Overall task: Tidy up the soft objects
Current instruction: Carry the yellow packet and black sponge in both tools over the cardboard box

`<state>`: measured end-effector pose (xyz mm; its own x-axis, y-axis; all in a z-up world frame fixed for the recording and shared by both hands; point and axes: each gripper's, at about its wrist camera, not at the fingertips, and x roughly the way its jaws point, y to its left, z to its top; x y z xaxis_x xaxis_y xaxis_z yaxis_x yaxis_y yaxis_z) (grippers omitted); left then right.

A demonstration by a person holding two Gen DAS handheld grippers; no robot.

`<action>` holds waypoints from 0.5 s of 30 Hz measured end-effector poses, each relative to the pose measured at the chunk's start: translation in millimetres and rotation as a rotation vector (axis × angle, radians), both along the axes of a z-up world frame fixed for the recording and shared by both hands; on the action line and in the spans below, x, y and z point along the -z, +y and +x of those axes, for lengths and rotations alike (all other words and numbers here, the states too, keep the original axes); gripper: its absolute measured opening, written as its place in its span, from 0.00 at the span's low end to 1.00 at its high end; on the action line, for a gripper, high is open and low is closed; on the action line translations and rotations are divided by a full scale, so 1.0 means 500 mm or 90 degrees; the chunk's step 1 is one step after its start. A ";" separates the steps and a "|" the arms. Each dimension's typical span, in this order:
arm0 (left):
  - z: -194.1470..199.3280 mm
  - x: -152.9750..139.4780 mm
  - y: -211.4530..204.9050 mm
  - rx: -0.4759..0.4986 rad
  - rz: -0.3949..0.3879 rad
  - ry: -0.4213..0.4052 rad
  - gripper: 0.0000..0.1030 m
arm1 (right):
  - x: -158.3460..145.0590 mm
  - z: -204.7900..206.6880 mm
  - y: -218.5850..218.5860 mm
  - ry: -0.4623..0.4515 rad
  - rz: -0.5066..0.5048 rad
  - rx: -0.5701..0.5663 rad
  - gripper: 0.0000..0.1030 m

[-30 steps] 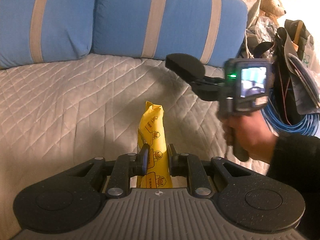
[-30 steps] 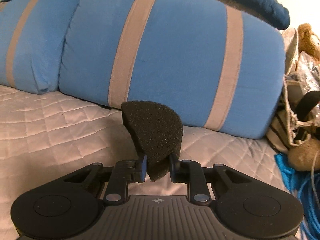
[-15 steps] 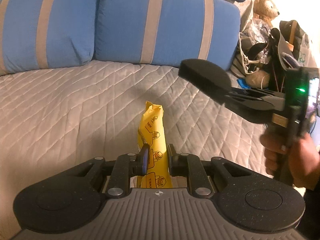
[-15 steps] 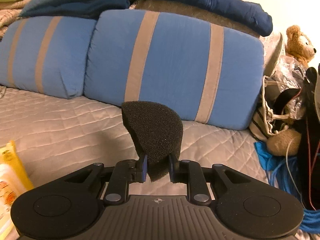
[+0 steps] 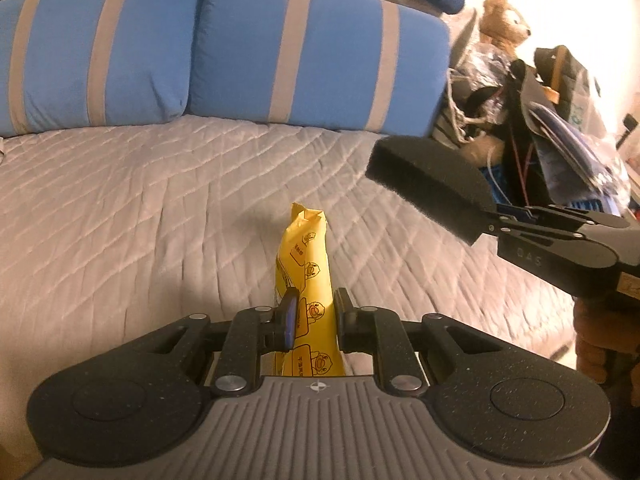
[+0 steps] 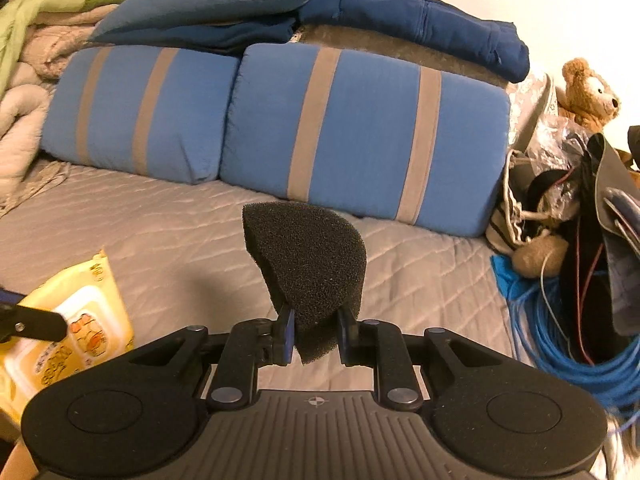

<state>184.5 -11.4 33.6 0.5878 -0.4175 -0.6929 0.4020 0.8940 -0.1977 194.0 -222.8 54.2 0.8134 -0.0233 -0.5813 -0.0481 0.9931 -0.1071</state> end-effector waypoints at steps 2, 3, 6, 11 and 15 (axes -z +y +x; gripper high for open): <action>-0.024 0.001 0.006 0.004 0.000 0.002 0.18 | -0.007 -0.039 0.009 0.003 0.000 -0.009 0.22; -0.037 0.002 0.009 0.005 -0.001 0.004 0.18 | -0.011 -0.056 0.013 0.003 0.001 -0.012 0.23; -0.072 -0.002 0.019 0.006 -0.009 0.007 0.18 | -0.024 -0.107 0.024 0.006 0.011 -0.020 0.23; -0.122 -0.001 0.029 0.007 -0.009 0.014 0.18 | -0.033 -0.195 0.050 0.028 0.038 -0.035 0.23; -0.158 0.001 0.033 0.010 -0.007 0.023 0.18 | -0.034 -0.259 0.070 0.055 0.053 -0.039 0.23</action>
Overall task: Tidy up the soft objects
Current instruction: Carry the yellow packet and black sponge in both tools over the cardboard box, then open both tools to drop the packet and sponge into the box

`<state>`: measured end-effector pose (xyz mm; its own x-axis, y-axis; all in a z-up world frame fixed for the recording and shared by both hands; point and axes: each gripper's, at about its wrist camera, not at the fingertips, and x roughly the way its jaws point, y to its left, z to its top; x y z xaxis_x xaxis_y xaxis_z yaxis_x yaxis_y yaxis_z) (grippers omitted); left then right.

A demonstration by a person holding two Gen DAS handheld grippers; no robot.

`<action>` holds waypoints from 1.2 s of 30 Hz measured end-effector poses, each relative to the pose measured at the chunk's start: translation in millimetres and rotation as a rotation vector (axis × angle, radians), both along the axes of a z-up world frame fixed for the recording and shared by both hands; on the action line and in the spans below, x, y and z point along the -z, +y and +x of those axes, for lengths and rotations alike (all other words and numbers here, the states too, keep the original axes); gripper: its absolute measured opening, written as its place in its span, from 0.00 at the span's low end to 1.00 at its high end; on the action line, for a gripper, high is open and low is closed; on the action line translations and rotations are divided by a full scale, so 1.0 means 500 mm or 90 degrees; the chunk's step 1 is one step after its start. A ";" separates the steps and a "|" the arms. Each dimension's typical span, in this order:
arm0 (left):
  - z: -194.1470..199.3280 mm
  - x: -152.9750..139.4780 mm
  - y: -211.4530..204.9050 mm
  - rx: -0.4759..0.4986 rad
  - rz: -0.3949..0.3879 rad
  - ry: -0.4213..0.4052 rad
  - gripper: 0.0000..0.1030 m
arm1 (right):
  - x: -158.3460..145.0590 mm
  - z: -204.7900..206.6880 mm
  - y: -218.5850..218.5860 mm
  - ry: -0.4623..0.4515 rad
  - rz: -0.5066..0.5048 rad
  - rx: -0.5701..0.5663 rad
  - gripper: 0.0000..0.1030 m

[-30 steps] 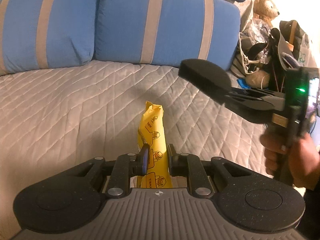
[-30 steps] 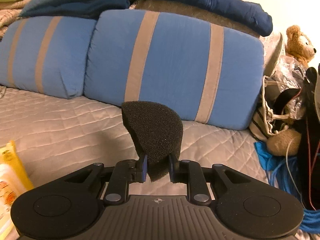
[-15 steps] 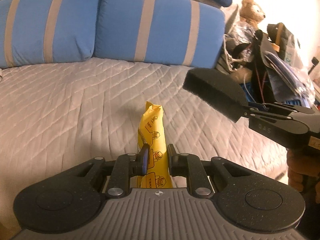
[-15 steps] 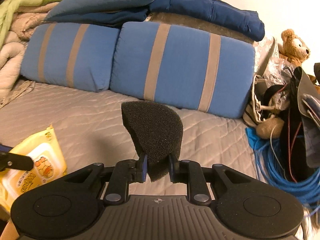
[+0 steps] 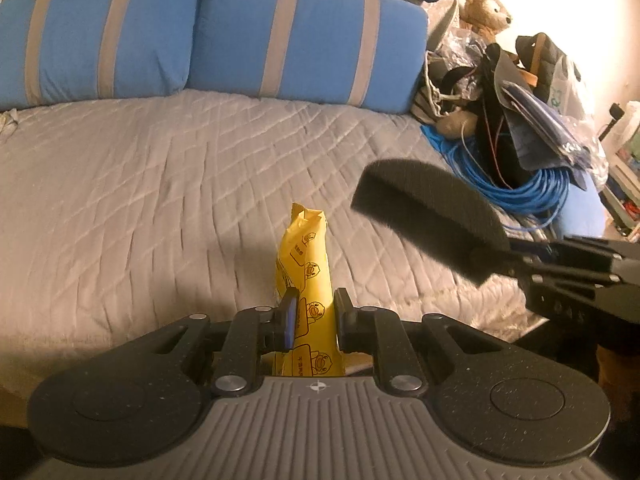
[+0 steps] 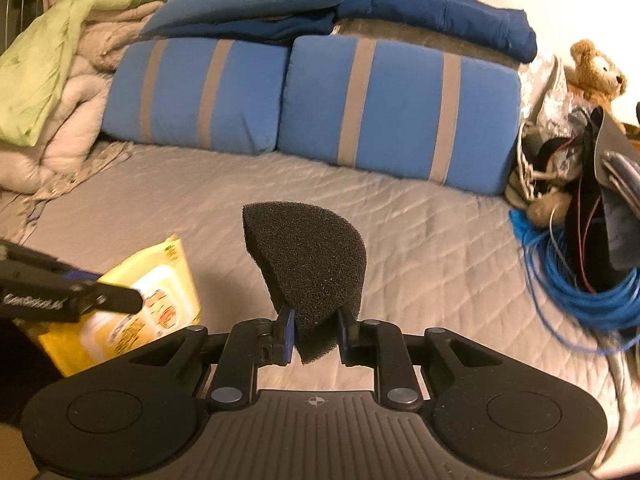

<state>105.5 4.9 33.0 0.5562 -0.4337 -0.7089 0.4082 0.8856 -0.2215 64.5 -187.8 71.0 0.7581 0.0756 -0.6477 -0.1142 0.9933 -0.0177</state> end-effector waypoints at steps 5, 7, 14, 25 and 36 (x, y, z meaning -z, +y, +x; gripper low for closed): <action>-0.042 0.004 0.000 0.001 0.012 0.013 0.18 | 0.006 -0.061 0.006 0.058 0.033 0.024 0.23; -0.056 0.004 0.000 0.006 0.011 0.020 0.18 | 0.009 -0.082 0.008 0.074 0.039 0.034 0.23; -0.090 0.014 -0.007 0.018 0.018 0.053 0.18 | 0.032 -0.117 0.012 0.153 0.065 0.059 0.23; -0.089 0.025 -0.007 0.003 0.045 0.075 0.40 | 0.074 -0.102 0.025 0.256 0.060 0.051 0.94; -0.127 0.023 -0.012 0.004 0.083 0.136 0.81 | 0.069 -0.117 0.045 0.296 0.025 0.035 1.00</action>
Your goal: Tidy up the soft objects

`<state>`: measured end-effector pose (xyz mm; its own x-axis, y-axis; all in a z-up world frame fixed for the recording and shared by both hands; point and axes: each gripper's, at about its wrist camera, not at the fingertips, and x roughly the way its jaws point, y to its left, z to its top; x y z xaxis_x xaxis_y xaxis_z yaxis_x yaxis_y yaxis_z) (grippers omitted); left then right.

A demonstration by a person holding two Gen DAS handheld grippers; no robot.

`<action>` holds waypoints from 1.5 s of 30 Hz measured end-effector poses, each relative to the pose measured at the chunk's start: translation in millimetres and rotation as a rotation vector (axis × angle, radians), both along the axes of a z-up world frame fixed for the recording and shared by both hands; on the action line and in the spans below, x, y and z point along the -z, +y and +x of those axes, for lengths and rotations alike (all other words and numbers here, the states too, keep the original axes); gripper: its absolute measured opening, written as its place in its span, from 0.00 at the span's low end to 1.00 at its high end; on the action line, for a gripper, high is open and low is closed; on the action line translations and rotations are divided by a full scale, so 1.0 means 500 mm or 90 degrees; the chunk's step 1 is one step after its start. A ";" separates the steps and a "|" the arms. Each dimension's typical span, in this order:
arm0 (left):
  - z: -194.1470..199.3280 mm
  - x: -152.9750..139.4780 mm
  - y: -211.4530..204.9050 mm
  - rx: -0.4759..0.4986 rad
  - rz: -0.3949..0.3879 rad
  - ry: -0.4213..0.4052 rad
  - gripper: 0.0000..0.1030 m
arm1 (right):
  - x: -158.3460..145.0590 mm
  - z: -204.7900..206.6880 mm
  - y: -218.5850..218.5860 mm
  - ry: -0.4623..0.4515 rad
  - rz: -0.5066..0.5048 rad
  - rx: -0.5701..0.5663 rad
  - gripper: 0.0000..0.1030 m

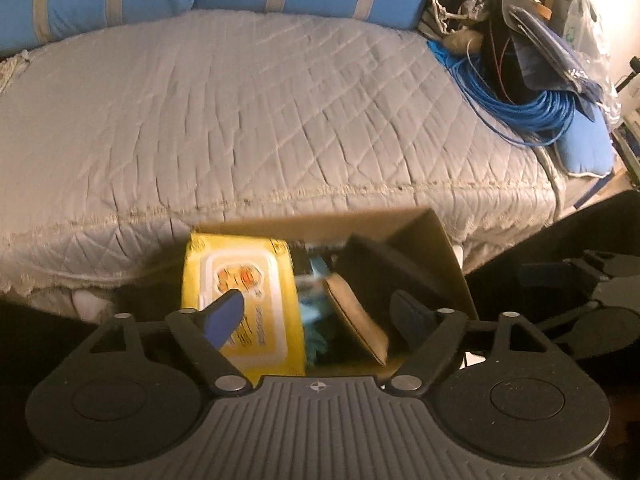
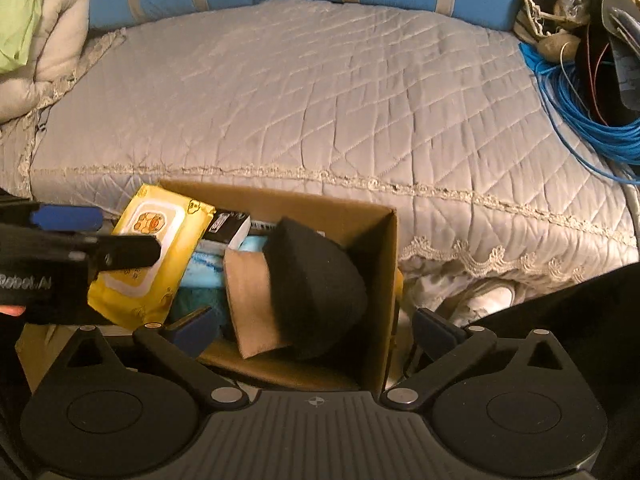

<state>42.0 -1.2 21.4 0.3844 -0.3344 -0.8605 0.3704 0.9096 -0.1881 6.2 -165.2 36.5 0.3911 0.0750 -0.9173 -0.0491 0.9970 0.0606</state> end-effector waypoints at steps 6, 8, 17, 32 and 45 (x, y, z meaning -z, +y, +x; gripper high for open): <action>-0.031 0.007 0.006 -0.014 0.031 0.042 1.00 | -0.002 -0.017 -0.003 0.031 -0.004 -0.001 1.00; -0.037 0.015 0.007 -0.011 0.040 0.064 1.00 | -0.003 -0.024 -0.010 0.041 0.001 0.009 1.00; -0.060 0.030 0.019 -0.038 0.080 0.070 1.00 | -0.001 -0.045 -0.001 0.053 -0.029 -0.001 1.00; -0.057 0.039 0.006 -0.028 0.125 0.077 1.00 | 0.007 -0.044 0.004 0.058 -0.033 -0.008 1.00; -0.058 0.036 0.007 -0.031 0.120 0.078 1.00 | 0.008 -0.045 0.006 0.059 -0.034 -0.010 1.00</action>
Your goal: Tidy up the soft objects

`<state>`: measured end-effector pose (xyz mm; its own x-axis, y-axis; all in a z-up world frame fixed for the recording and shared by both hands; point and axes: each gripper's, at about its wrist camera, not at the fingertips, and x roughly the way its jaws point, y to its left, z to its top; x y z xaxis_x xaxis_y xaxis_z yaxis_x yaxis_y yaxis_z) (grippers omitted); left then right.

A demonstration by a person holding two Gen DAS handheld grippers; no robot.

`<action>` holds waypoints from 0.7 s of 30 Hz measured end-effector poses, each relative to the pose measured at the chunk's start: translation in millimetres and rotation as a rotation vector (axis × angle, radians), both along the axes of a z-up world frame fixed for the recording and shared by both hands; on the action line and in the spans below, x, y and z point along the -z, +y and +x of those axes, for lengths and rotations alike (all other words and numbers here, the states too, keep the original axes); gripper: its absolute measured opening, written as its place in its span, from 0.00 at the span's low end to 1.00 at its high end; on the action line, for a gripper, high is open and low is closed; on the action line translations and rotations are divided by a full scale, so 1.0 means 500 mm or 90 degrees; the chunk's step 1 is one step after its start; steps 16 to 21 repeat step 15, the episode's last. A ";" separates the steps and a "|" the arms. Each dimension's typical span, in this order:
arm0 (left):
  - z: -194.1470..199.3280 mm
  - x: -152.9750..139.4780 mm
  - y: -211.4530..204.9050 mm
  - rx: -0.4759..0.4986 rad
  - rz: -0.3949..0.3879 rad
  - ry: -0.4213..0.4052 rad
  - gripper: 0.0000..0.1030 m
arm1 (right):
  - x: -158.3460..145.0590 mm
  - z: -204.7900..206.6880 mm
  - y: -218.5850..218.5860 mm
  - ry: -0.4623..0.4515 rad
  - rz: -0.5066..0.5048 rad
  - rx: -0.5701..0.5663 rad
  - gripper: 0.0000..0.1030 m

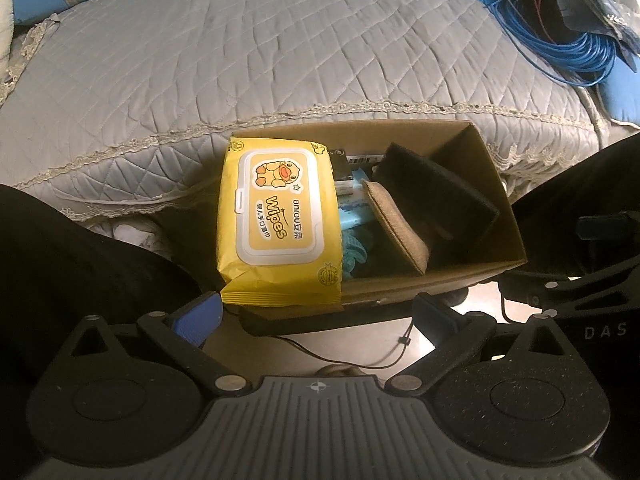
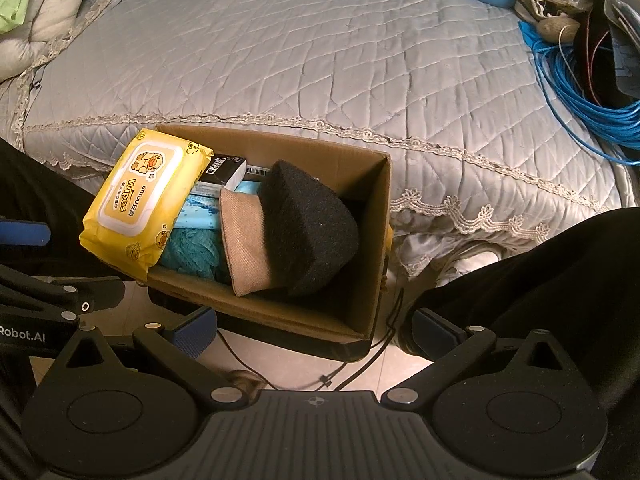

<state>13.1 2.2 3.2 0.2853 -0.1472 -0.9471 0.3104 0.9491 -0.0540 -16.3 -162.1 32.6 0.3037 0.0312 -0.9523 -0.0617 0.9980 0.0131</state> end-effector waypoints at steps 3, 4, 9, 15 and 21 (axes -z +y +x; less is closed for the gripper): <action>0.000 0.001 -0.001 0.000 0.002 0.000 1.00 | 0.000 0.000 0.000 0.000 0.000 0.000 1.00; 0.002 0.001 0.000 0.000 0.003 0.001 1.00 | 0.000 0.000 0.000 0.000 0.000 -0.001 1.00; 0.002 0.001 0.002 0.000 -0.003 -0.002 1.00 | 0.000 0.000 0.001 0.000 0.000 0.000 1.00; 0.002 0.001 0.003 -0.003 -0.004 -0.003 1.00 | 0.000 0.000 0.001 0.000 0.000 0.000 1.00; 0.002 0.001 0.003 -0.003 -0.004 -0.003 1.00 | 0.000 0.000 0.001 0.000 0.000 0.000 1.00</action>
